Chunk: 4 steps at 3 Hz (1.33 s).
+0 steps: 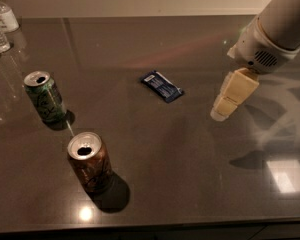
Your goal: Move rxbar blueberry near orange can
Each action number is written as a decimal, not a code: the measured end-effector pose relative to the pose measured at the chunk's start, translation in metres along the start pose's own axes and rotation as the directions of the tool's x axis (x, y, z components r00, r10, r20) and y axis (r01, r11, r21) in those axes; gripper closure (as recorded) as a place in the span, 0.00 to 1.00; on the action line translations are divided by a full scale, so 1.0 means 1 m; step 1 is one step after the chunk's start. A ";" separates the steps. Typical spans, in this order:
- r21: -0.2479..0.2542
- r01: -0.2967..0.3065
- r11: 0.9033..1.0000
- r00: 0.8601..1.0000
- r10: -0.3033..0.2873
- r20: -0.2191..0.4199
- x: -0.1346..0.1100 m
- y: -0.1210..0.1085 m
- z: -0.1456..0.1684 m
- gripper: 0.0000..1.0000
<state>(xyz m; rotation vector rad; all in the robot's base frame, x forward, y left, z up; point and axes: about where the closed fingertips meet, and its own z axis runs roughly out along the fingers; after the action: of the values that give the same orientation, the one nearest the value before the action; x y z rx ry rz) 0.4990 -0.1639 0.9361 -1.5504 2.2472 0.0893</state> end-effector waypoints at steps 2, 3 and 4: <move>0.004 -0.157 0.988 0.987 0.156 0.035 -0.039 -0.031 0.052 0.00; -0.001 -0.199 0.980 0.979 0.199 0.039 -0.058 -0.044 0.077 0.00; -0.019 -0.216 0.976 0.976 0.216 0.033 -0.080 -0.052 0.109 0.00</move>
Offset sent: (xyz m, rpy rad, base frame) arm 0.0937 0.0573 -0.0436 0.1175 0.0418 -0.2332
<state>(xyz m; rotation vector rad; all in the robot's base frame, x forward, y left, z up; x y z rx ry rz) 0.6024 -0.0829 0.8750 -1.2960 2.3845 0.1937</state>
